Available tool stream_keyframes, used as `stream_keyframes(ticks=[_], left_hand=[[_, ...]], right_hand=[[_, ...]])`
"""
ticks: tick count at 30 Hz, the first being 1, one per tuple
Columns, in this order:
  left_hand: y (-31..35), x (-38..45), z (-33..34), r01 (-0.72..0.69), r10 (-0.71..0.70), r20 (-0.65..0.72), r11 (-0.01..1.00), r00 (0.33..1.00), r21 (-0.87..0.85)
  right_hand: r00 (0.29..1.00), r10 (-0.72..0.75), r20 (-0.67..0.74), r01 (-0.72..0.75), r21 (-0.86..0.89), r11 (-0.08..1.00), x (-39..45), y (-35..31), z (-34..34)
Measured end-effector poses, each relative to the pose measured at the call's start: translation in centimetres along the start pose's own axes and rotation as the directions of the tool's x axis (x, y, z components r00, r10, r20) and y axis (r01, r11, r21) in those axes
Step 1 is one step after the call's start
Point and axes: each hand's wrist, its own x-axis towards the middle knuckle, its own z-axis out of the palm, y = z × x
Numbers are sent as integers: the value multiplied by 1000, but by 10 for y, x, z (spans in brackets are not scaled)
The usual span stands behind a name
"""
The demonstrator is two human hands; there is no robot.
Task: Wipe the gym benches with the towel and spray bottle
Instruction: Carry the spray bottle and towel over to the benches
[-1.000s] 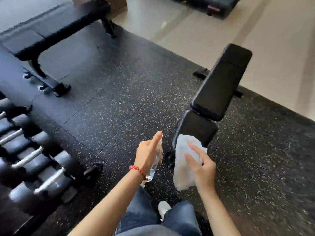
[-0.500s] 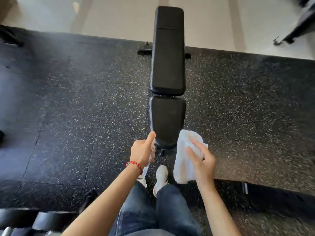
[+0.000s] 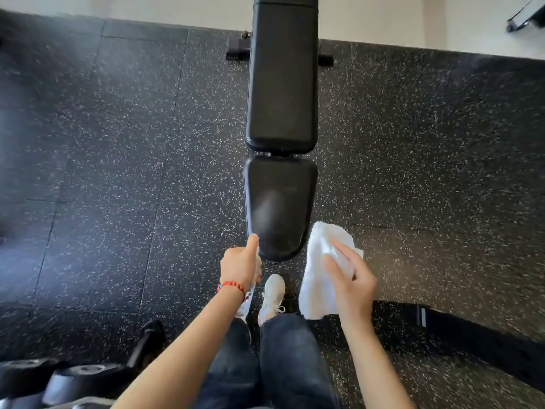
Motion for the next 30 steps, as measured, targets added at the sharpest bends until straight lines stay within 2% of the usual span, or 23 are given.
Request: stream_keyframes(ticks=[9, 16, 21, 23, 30], left_hand=[[28, 31, -11, -6, 9, -72, 999, 997, 49], [76, 75, -32, -102, 102, 13, 994, 995, 43], [114, 126, -62, -121, 106, 171, 990, 979, 76], [134, 148, -77, -180, 147, 218, 974, 965, 138], [194, 213, -109, -284, 216, 274, 928, 937, 240]], right_hand=[[999, 47, 18, -46, -33, 998, 40, -15, 22], [999, 44, -6, -44, -17, 999, 65, -34, 73], [987, 69, -145, -71, -10, 997, 84, -46, 131], [972, 99, -215, -99, 11, 995, 89, -53, 157], [921, 169, -351, -122, 152, 981, 99, -78, 226]])
